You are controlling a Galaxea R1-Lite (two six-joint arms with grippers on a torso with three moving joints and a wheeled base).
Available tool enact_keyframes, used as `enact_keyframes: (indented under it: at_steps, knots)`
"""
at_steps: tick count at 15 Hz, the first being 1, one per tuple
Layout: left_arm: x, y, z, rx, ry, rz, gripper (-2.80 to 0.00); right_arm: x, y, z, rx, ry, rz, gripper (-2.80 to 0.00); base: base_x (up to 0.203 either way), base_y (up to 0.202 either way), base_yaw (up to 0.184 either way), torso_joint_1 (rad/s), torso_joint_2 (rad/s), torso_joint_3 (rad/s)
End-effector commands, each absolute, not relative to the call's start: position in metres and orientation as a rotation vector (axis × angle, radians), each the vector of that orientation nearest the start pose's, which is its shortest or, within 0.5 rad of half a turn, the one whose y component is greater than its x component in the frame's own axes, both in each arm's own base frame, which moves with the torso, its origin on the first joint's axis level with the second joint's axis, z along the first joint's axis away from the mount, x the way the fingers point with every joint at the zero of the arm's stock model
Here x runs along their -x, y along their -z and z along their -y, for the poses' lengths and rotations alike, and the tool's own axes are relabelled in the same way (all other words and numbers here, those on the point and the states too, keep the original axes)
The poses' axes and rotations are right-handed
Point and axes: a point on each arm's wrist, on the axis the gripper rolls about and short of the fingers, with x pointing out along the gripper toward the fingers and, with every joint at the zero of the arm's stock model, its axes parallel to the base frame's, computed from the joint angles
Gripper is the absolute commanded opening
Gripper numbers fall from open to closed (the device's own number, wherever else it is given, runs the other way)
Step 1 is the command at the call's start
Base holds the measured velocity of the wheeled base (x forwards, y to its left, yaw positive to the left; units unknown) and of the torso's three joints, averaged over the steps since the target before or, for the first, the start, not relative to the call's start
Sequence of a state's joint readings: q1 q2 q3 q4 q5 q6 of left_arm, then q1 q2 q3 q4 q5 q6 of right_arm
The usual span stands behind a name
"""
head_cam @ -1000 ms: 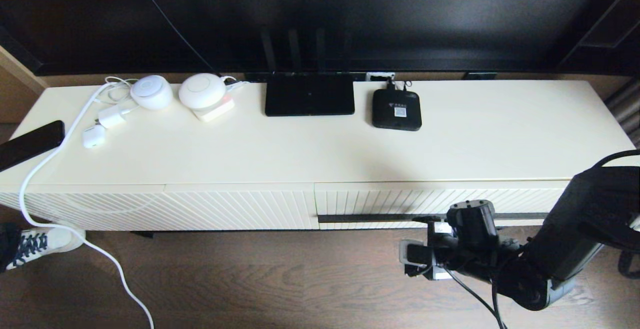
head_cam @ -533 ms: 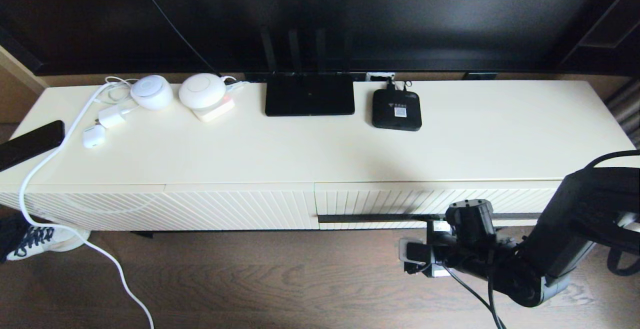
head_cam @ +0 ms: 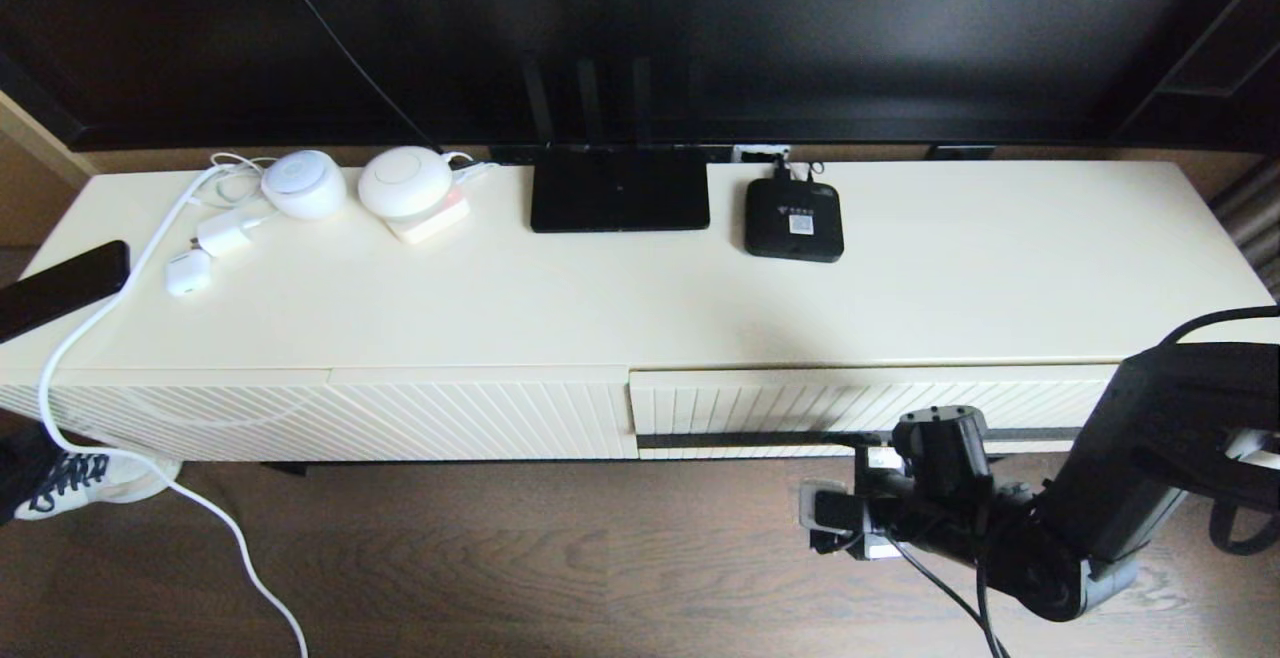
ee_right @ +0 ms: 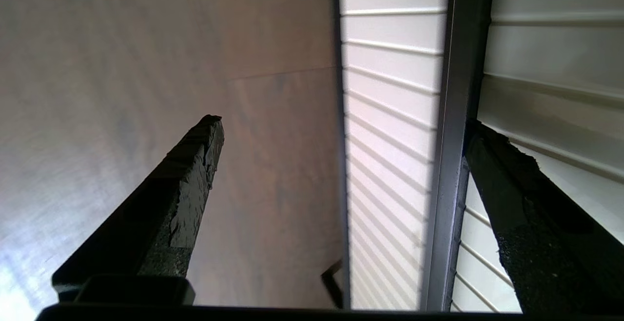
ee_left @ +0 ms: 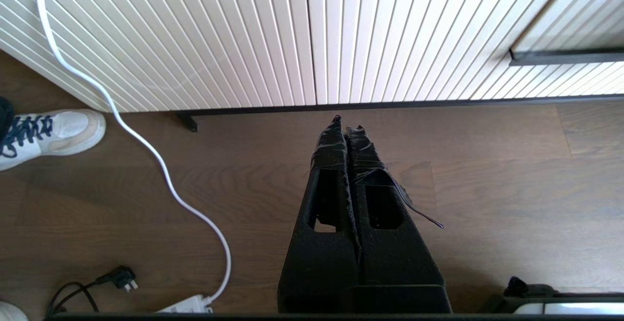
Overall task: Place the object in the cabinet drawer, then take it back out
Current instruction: Open the drawer
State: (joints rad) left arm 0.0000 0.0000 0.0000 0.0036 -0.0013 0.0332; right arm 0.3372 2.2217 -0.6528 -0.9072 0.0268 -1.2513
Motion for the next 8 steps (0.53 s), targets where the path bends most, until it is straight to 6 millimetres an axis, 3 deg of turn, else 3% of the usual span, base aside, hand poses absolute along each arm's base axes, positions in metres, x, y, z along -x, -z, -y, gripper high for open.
enact_keyframes:
  at_steps: [1,8]
  knots:
    - [0.023,-0.075,0.000,-0.034,0.002,-0.003,-2.80,-0.311,0.002,-0.112,1.300,-0.746,-0.371,0.00,0.000,0.000,0.000,0.000,0.00,0.000]
    - [0.023,-0.075,0.000,-0.034,0.002,-0.005,-2.80,-0.273,0.004,-0.113,1.305,-0.820,-0.403,0.00,0.000,0.000,0.000,0.000,0.00,0.000]
